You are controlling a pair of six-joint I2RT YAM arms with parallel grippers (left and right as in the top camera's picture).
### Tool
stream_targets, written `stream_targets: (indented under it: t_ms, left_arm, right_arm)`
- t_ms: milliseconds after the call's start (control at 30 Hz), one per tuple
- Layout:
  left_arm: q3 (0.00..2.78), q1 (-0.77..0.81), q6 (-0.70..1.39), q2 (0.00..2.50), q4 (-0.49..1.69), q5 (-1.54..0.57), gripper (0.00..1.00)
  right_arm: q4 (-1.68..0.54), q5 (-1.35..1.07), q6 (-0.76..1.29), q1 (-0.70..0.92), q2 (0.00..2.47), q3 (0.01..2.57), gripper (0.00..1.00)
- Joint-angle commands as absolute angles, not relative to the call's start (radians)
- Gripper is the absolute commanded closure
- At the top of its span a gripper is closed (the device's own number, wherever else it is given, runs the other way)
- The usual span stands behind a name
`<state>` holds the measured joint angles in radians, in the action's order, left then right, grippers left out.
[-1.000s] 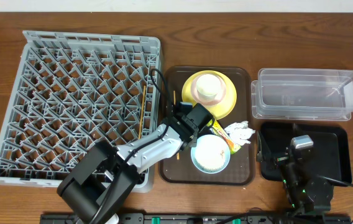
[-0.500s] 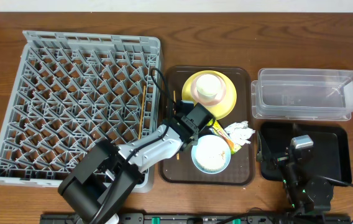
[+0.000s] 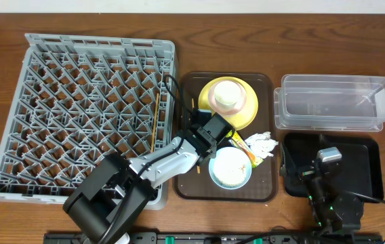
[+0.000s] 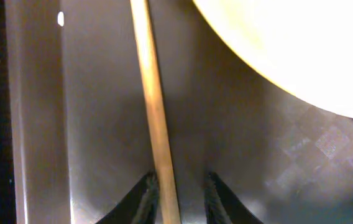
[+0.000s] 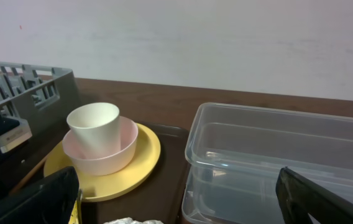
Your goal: Sort waste into correct bins and load items into the dishwasher
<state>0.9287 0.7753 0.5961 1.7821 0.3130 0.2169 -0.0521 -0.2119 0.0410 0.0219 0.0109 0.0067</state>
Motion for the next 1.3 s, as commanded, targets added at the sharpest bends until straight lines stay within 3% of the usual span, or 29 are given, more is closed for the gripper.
stream_targets:
  t_ms: [0, 167, 267, 400, 600, 933, 1267]
  left_arm:
    - [0.881, 0.776, 0.635, 1.811, 0.342, 0.221, 0.76]
    - [0.869, 0.776, 0.642, 1.811, 0.342, 0.222, 0.78]
    - [0.869, 0.776, 0.642, 1.811, 0.341, 0.222, 0.87]
    - [0.869, 0.776, 0.642, 1.811, 0.341, 0.222, 0.92]
    - [0.877, 0.775, 0.626, 1.776, 0.342, 0.222, 0.92]
    - [0.936, 0.767, 0.553, 1.386, 0.345, 0.432, 0.93]
    - [0.936, 0.665, 0.276, 1.102, 0.511, 0.458, 0.93]
  right_arm:
    - [-0.056, -0.213, 0.048, 0.022, 0.006, 0.006, 0.01]
    - [-0.056, -0.213, 0.048, 0.022, 0.006, 0.006, 0.01]
    - [-0.056, -0.213, 0.048, 0.022, 0.006, 0.006, 0.01]
    - [-0.056, -0.213, 0.048, 0.022, 0.006, 0.006, 0.01]
    - [-0.056, -0.213, 0.048, 0.022, 0.006, 0.006, 0.01]
    - [-0.056, -0.213, 0.048, 0.022, 0.006, 0.006, 0.01]
    - [-0.056, -0.213, 0.048, 0.022, 0.006, 0.006, 0.01]
